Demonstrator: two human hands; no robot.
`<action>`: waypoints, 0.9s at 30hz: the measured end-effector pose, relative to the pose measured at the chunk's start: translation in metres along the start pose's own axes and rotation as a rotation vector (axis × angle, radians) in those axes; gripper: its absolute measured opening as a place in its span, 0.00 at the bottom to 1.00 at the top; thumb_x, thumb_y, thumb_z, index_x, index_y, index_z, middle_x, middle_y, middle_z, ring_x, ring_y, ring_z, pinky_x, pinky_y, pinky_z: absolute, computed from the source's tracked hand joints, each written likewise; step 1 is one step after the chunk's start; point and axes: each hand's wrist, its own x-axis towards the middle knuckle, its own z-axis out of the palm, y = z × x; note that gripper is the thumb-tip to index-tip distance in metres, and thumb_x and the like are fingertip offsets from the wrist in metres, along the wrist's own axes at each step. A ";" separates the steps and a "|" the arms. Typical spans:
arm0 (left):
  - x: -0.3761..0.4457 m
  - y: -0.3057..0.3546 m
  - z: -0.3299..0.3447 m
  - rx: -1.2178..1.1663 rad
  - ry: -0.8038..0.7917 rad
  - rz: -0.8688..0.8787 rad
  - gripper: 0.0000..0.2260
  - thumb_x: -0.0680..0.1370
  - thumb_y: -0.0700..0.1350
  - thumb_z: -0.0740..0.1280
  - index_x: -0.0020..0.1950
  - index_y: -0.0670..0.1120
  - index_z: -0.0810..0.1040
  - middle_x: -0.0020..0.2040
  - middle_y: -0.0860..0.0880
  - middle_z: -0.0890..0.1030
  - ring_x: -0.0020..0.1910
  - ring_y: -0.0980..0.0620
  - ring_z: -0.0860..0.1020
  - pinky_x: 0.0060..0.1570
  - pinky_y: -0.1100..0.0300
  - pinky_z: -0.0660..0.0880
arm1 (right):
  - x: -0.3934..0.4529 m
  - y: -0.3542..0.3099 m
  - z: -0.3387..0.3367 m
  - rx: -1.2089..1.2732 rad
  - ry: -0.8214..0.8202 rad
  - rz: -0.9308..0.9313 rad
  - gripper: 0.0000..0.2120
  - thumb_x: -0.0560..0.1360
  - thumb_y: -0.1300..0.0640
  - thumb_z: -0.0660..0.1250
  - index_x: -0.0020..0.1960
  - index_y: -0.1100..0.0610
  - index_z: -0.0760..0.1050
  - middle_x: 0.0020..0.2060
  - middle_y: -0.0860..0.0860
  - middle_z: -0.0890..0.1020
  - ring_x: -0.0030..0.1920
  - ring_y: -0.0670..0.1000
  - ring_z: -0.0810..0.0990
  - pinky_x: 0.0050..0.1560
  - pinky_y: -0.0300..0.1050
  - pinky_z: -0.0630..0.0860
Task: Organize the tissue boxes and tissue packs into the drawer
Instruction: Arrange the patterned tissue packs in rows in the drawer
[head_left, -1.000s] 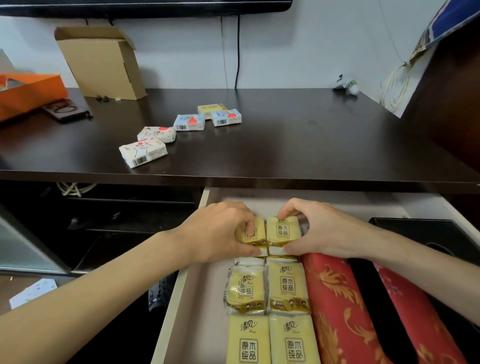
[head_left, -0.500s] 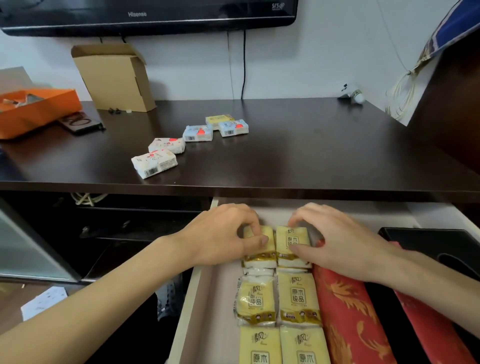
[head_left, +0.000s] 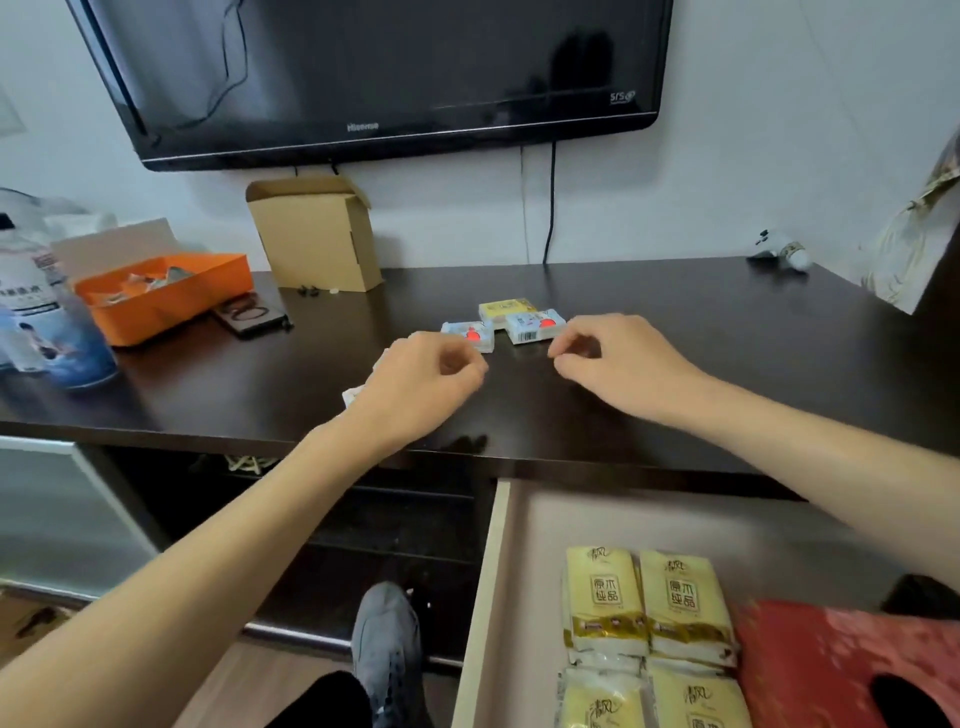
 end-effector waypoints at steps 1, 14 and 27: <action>0.013 -0.004 -0.002 0.027 0.012 -0.027 0.08 0.77 0.50 0.65 0.47 0.52 0.84 0.42 0.57 0.84 0.43 0.57 0.81 0.47 0.57 0.77 | 0.020 0.001 0.006 -0.021 0.004 0.011 0.07 0.78 0.53 0.68 0.53 0.44 0.81 0.48 0.41 0.82 0.53 0.50 0.82 0.53 0.50 0.77; 0.116 -0.021 0.028 0.538 -0.243 -0.101 0.20 0.76 0.52 0.63 0.67 0.51 0.77 0.64 0.47 0.80 0.60 0.42 0.77 0.57 0.50 0.75 | 0.117 0.053 0.047 -0.301 -0.097 0.013 0.25 0.79 0.56 0.64 0.76 0.51 0.71 0.73 0.53 0.73 0.71 0.57 0.72 0.64 0.56 0.73; 0.069 -0.006 0.047 0.267 -0.158 0.048 0.09 0.75 0.54 0.64 0.49 0.54 0.82 0.60 0.51 0.82 0.58 0.47 0.79 0.58 0.48 0.75 | 0.034 0.053 0.007 -0.540 -0.052 -0.143 0.19 0.80 0.52 0.61 0.69 0.55 0.77 0.58 0.52 0.74 0.60 0.54 0.72 0.46 0.50 0.74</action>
